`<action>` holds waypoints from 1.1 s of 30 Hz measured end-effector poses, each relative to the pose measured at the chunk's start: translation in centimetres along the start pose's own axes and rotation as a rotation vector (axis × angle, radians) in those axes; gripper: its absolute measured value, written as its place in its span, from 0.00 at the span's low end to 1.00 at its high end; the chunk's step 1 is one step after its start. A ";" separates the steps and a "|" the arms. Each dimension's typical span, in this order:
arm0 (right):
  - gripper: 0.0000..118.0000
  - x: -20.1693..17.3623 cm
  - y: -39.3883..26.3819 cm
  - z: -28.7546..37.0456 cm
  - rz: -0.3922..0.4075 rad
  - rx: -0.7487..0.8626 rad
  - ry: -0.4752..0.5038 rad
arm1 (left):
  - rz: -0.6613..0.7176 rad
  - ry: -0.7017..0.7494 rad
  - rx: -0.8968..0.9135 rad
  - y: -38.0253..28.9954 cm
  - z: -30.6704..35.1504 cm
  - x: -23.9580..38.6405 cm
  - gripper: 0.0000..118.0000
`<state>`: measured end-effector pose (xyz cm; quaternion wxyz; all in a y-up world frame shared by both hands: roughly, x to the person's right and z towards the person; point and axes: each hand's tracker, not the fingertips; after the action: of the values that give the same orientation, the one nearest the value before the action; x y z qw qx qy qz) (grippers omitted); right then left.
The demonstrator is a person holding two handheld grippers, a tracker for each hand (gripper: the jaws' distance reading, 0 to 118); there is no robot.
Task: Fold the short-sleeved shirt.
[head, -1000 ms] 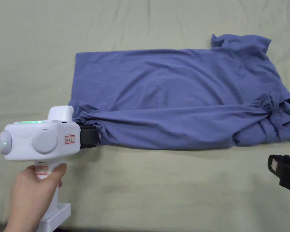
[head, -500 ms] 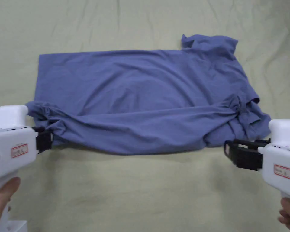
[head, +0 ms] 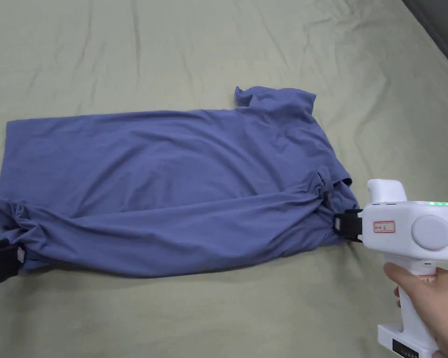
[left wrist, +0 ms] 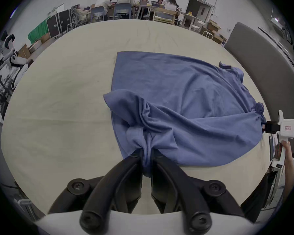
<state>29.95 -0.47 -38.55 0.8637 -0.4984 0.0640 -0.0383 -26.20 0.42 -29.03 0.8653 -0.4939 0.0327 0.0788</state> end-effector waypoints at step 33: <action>1.00 -3.1 -7.4 13.7 0.032 0.017 0.046 | 0.028 0.095 0.031 -7.1 13.0 -1.5 0.55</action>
<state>28.87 7.97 -25.14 0.8667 -0.4891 0.0913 -0.0364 -26.72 7.88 -16.17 0.8692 -0.4830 0.0818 0.0667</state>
